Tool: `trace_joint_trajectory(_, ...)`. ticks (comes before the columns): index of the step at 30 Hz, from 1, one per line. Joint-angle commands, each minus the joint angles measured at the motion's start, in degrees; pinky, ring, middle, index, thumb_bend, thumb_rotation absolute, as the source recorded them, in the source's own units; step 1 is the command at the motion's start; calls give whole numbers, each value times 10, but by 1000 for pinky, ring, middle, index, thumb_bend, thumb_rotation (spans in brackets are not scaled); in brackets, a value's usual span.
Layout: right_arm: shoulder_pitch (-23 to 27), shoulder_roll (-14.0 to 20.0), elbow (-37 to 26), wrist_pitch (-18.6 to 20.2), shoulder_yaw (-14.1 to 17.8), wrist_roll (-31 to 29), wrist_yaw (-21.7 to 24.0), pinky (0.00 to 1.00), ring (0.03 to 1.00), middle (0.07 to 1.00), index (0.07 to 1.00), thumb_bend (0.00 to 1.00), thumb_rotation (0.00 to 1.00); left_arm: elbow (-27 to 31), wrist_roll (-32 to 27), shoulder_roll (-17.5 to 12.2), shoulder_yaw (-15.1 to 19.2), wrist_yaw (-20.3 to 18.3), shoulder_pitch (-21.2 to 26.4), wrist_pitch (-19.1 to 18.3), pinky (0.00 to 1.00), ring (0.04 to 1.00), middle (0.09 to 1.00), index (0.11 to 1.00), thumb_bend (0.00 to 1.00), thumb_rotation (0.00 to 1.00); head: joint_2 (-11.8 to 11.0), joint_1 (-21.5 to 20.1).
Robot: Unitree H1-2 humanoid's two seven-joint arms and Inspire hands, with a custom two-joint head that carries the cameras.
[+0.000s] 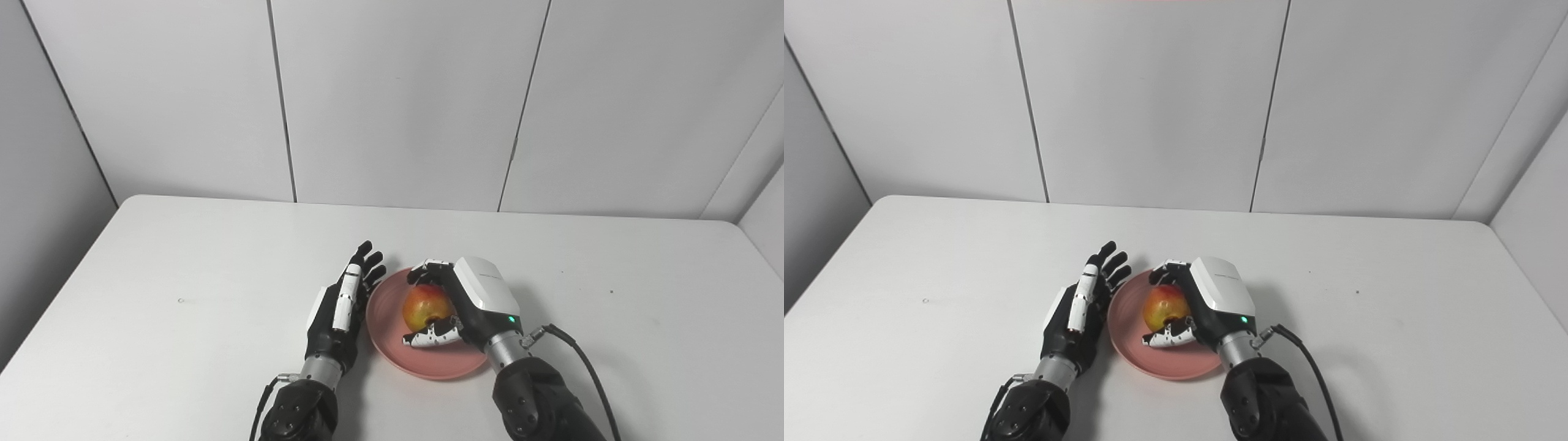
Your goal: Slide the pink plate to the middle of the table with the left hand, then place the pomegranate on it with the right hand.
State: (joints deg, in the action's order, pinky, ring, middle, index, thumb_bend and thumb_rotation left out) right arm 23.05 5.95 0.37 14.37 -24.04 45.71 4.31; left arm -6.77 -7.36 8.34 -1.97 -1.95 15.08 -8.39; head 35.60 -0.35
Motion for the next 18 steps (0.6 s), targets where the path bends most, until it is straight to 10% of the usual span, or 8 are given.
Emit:
trace_joint_trajectory(1,11,0,-27,8,7,8,3,574,688,752,757,859,226,6,2,3,-1,4,6,-11,927,928,933,925,446,1000,0,0)
trace_joint_trajectory(18,12,9,-56,22,11,13,56,652,759,836,863,963,417,7,-4,1,1,-3,6,-12,944,931,935,935,435,1000,-2,-3)
